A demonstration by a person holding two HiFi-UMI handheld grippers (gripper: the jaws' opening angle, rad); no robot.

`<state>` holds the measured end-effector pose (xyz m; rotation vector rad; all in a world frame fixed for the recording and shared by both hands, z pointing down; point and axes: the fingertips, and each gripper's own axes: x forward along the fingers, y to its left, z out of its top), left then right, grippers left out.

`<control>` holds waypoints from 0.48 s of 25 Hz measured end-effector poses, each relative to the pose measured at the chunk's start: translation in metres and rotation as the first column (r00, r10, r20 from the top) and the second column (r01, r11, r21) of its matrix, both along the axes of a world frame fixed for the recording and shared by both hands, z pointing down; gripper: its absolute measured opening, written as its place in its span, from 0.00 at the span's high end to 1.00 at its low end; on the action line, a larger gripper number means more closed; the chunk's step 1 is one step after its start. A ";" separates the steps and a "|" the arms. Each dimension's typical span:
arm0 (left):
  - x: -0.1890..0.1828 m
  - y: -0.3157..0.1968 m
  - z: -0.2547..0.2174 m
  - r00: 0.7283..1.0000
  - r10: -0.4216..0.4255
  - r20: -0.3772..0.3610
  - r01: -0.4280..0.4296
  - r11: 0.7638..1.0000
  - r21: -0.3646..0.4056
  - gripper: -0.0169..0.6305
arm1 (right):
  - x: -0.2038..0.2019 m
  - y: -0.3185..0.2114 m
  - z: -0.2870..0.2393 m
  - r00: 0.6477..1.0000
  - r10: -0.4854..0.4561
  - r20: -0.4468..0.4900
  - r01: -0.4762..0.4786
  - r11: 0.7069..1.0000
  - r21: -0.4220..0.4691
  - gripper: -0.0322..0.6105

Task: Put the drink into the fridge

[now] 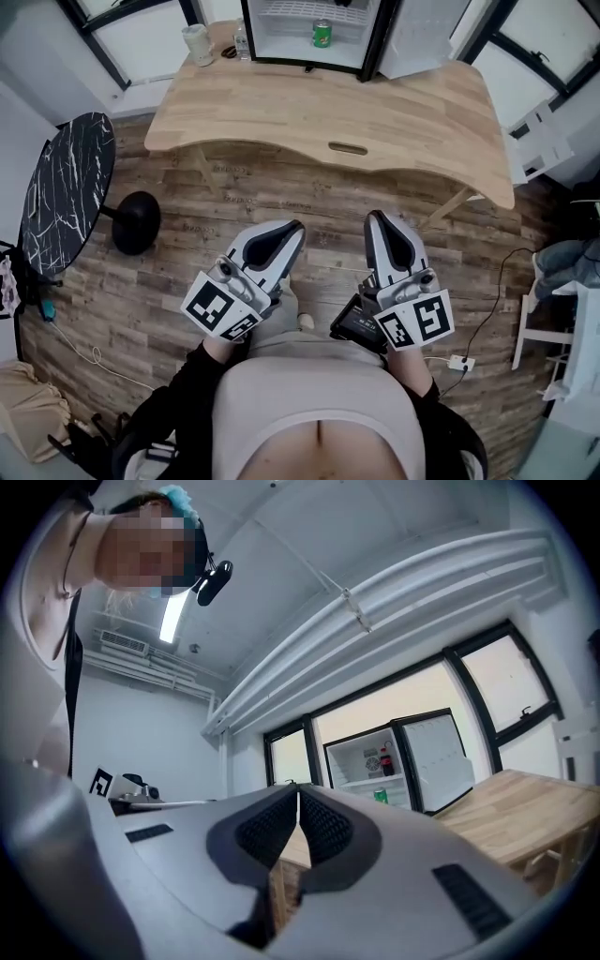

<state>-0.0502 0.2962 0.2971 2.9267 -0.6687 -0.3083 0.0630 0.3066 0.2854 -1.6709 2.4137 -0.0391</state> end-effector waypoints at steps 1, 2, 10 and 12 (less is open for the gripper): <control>0.000 0.007 0.000 1.000 0.001 0.000 -0.001 1.000 -0.001 0.94 | 0.000 0.006 0.000 1.000 0.001 0.001 -0.001 1.000 -0.004 0.90; 0.000 0.012 0.000 1.000 0.001 -0.001 -0.001 1.000 -0.001 0.94 | 0.001 0.011 0.000 1.000 0.003 0.001 -0.003 1.000 -0.006 0.90; -0.010 0.025 -0.006 1.000 0.017 -0.013 -0.017 1.000 -0.001 0.94 | -0.007 0.033 0.000 0.999 0.032 -0.041 -0.033 0.999 -0.013 0.90; -0.015 0.024 -0.011 1.000 0.019 -0.020 -0.019 1.000 -0.003 0.94 | -0.012 0.034 -0.002 0.999 0.034 -0.039 -0.035 0.999 -0.017 0.90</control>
